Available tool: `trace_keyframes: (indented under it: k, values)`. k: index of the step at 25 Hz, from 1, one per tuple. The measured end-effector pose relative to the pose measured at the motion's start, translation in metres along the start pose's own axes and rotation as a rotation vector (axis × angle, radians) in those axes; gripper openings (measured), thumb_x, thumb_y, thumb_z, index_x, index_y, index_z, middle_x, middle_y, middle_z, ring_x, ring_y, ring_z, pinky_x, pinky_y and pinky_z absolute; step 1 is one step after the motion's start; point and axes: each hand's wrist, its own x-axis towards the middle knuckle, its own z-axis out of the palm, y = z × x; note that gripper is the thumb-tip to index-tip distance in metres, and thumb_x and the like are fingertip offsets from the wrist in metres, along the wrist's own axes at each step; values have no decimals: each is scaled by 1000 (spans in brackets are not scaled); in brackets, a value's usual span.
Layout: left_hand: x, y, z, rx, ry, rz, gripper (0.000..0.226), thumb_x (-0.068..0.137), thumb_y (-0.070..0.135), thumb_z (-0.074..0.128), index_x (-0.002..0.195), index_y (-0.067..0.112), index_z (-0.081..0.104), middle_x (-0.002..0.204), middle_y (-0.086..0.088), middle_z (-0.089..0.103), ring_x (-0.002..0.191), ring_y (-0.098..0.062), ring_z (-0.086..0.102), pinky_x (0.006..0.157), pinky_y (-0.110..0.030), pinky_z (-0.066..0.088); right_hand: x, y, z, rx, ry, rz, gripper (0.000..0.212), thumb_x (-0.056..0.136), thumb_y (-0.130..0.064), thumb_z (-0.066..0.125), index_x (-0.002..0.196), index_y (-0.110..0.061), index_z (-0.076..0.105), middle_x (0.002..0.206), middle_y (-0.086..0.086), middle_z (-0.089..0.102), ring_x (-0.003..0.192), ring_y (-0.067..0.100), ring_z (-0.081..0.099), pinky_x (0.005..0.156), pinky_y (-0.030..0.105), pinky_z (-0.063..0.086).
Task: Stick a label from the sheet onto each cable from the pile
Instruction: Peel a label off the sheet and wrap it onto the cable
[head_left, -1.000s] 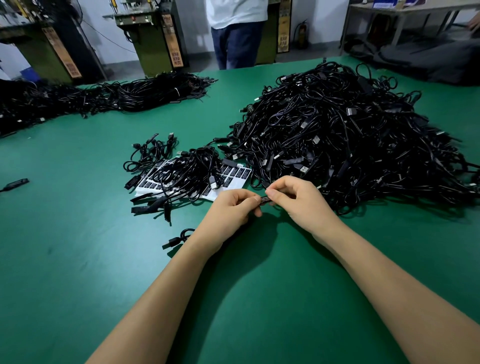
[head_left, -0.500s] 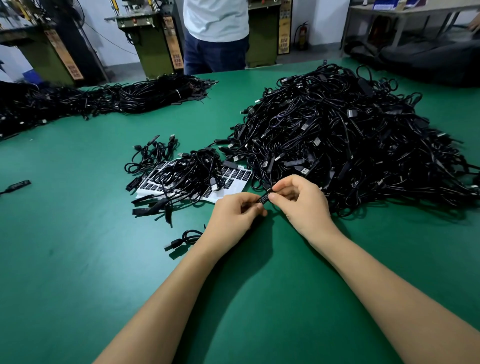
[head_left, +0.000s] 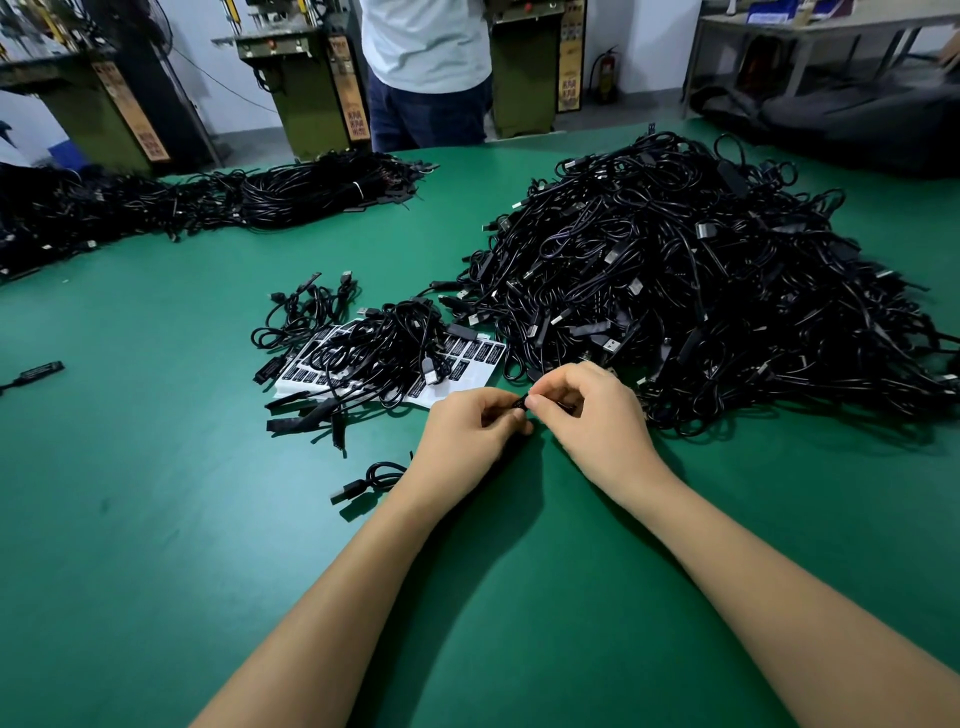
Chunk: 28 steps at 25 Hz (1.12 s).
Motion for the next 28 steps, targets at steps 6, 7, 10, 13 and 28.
trace_keyframes:
  k: [6, 7, 10, 13, 28]
  values:
    - [1, -1, -2, -77, -14, -69, 13, 94, 11, 57, 95, 12, 70, 76, 6, 73, 43, -3, 40, 46, -15, 34, 0, 0, 2, 170, 16, 19, 6, 91, -12, 62, 87, -17, 62, 83, -9, 61, 82, 9, 55, 78, 23, 43]
    - [2, -1, -3, -145, -28, -96, 13, 95, 10, 56, 97, 11, 69, 77, 5, 74, 43, -4, 39, 44, -15, 33, 2, 1, -1, 256, 28, 54, 9, 91, -11, 62, 87, -18, 60, 82, -10, 61, 80, 6, 56, 77, 19, 44]
    - [3, 2, -6, -351, -92, -167, 16, 95, 5, 53, 104, 8, 66, 81, 0, 74, 44, -5, 35, 41, -13, 31, 6, 2, -4, 331, -7, 104, 11, 89, -9, 66, 86, -19, 62, 82, -10, 64, 75, -3, 57, 73, 10, 44]
    - [4, 2, -9, -413, -146, -174, 20, 94, 2, 51, 108, 4, 65, 83, -1, 74, 45, -5, 32, 40, -13, 27, 6, 2, -4, 358, -20, 110, 12, 86, -10, 69, 83, -20, 64, 80, -8, 66, 72, -5, 58, 69, 8, 43]
    - [5, -2, -11, -460, -180, -155, 15, 93, 0, 53, 101, 7, 64, 84, -3, 74, 44, -3, 33, 40, -12, 27, 5, 3, 0, 289, 5, 108, 17, 84, -12, 71, 77, -26, 63, 77, -6, 67, 75, 8, 61, 71, 20, 48]
